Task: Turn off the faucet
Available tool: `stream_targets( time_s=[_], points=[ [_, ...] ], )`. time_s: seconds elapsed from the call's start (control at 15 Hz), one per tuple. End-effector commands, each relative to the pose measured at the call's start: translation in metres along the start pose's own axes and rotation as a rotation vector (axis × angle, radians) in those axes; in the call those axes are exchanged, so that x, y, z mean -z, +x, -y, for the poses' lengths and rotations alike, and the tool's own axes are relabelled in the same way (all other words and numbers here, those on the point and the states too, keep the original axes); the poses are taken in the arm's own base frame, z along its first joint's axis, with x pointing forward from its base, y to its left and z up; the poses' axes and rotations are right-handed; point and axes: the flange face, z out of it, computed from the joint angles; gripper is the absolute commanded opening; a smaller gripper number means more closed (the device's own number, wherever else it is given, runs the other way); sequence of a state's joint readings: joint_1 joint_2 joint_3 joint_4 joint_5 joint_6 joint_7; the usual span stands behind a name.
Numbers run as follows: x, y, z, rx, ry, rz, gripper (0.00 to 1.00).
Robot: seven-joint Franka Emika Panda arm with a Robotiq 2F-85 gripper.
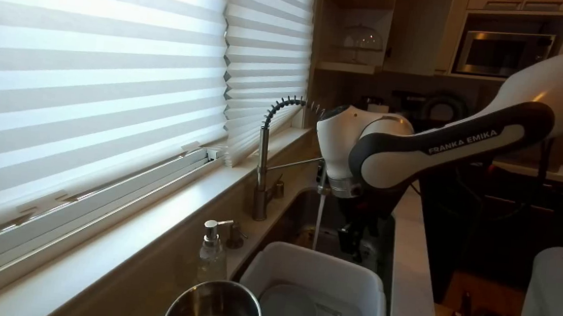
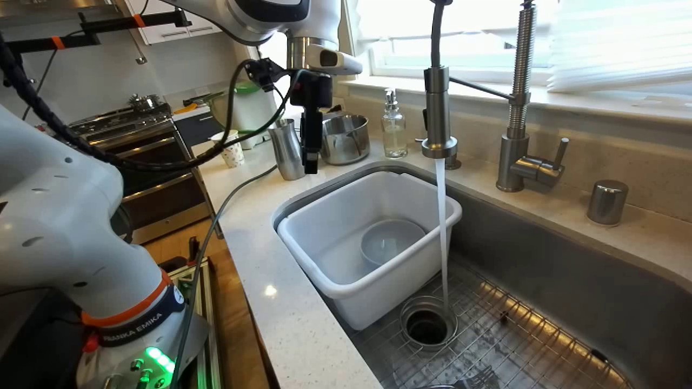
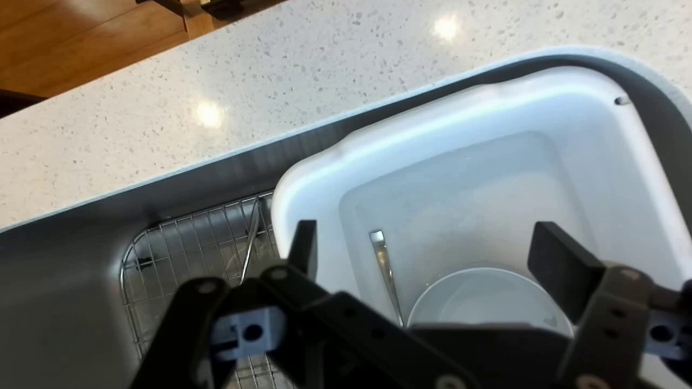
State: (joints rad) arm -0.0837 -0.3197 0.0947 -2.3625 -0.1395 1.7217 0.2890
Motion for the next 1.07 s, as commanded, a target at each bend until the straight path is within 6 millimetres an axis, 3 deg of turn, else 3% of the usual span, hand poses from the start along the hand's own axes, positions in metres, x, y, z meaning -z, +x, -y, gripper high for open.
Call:
stream_targets(
  time_s=[0.0,0.4,1.0],
  points=[
    [0.007,-0.002,0.003,0.038,0.013,-0.022,1.0],
    [0.052,-0.03,-0.008,0.175,0.175,-0.137,1.0],
    [0.081,-0.057,-0.087,0.354,0.248,-0.356,1.0]
  ],
)
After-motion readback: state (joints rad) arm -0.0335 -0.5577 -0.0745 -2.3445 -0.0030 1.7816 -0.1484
